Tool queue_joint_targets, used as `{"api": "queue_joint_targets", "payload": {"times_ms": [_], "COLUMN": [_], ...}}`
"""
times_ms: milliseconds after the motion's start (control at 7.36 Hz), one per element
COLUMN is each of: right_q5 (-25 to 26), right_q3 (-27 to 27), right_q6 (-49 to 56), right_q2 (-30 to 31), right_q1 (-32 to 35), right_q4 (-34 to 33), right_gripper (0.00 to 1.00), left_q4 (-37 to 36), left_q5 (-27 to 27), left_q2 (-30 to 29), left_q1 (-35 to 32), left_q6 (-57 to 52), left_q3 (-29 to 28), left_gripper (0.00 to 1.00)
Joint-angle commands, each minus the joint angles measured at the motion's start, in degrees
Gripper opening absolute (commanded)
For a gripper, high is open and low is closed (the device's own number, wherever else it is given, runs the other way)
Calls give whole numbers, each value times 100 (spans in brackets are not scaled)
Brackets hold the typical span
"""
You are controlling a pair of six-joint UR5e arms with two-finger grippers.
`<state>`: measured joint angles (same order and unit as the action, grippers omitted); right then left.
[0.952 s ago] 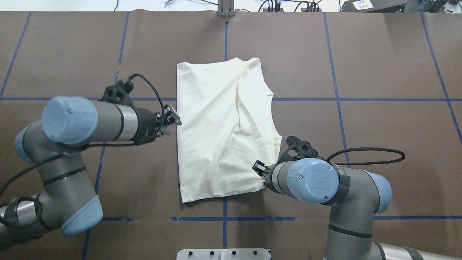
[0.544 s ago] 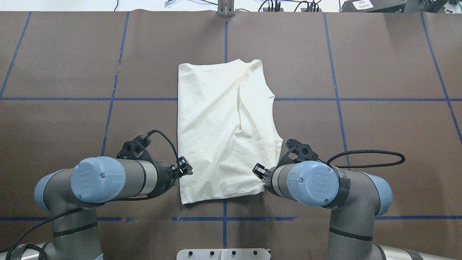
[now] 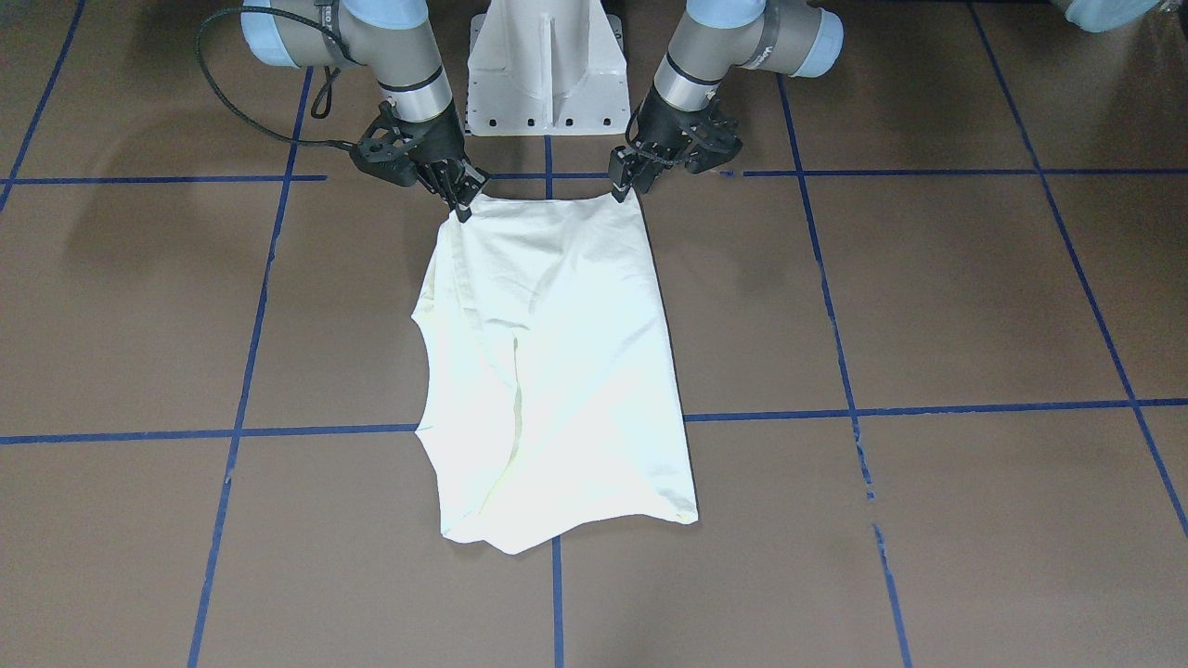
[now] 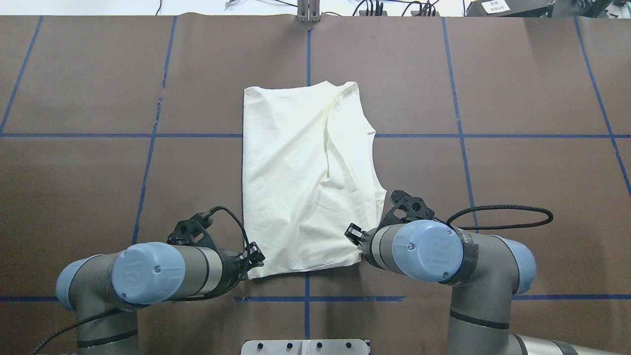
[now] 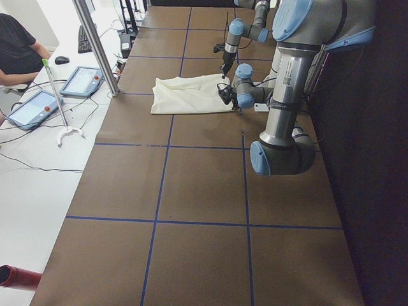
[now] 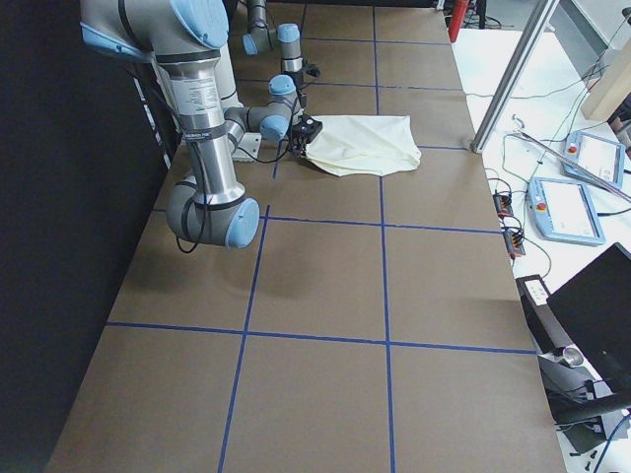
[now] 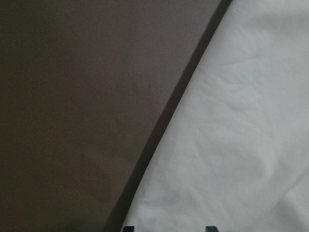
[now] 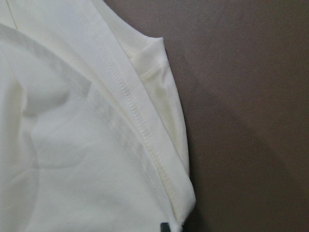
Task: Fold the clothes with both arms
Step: 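Lower the left gripper to the shirt's near corner beside the right gripper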
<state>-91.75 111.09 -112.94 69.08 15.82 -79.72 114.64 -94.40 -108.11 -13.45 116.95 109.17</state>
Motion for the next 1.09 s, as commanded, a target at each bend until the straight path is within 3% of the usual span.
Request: {"api": "queue_joint_targets", "payload": {"times_ms": [0, 136, 272, 408, 816, 952], "right_q5": [-1, -1, -1, -1, -9, -9], "right_q3": [0, 26, 26, 26, 148, 393], "right_q6": [9, 0, 9, 0, 0, -9], "right_q2": [0, 9, 9, 9, 61, 140], "right_q1": [0, 9, 9, 9, 9, -17], "right_q4": [0, 0, 0, 0, 0, -17], "right_gripper": [0, 0, 0, 0, 0, 0], "left_q4": [-64, -64, -64, -64, -64, -404], "left_q5": [1, 1, 1, -8, -8, -8], "left_q2": [9, 9, 9, 17, 18, 279], "left_q1": [44, 62, 79, 79, 27, 70], "left_q6": [3, 3, 3, 3, 3, 11], "left_q3": [-27, -71, -124, -115, 85, 826], "left_gripper": [49, 47, 38, 0, 0, 0]}}
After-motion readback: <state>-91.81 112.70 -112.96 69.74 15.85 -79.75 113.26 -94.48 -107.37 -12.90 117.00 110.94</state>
